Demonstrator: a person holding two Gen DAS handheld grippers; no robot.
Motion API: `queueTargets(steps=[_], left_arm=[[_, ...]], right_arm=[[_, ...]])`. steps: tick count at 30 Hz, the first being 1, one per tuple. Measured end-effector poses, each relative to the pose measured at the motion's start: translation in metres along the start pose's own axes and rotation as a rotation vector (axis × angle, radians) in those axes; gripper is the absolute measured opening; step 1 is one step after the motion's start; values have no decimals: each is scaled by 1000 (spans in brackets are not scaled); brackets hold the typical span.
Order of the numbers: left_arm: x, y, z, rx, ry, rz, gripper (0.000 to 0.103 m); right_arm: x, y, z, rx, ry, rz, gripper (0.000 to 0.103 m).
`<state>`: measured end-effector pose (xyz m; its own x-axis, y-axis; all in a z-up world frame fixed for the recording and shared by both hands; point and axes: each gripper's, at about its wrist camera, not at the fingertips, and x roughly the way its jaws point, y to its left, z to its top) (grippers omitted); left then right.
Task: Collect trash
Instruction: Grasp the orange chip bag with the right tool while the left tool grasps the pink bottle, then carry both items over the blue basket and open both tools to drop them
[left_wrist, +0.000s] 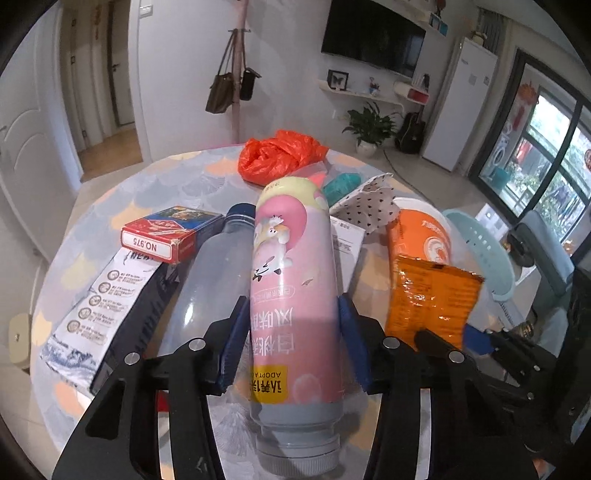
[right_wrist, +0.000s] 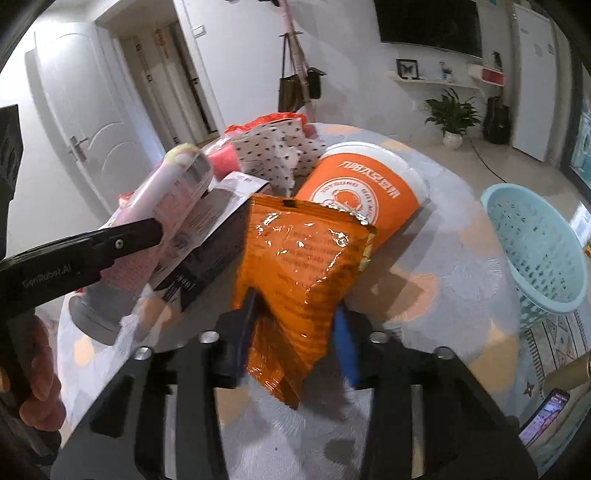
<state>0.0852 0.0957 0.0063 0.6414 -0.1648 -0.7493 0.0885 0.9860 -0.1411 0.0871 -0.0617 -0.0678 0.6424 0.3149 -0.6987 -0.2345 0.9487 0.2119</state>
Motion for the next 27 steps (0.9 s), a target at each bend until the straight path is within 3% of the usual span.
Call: queueTargets(steps=[5, 8, 17, 27], left_arm=[[-14, -5, -6, -3, -41, -8, 47], [-25, -12, -7, 0, -72, -37, 47], [-50, -58, 15, 61, -173, -169, 47], [-19, -149, 58, 165, -183, -303, 47]], right_arm=[[-17, 7, -7, -33, -39, 22, 9], [-37, 6, -7, -38, -72, 23, 6], [-94, -34, 14, 22, -212, -50, 6], [-128, -135, 41, 146, -318, -209, 6]])
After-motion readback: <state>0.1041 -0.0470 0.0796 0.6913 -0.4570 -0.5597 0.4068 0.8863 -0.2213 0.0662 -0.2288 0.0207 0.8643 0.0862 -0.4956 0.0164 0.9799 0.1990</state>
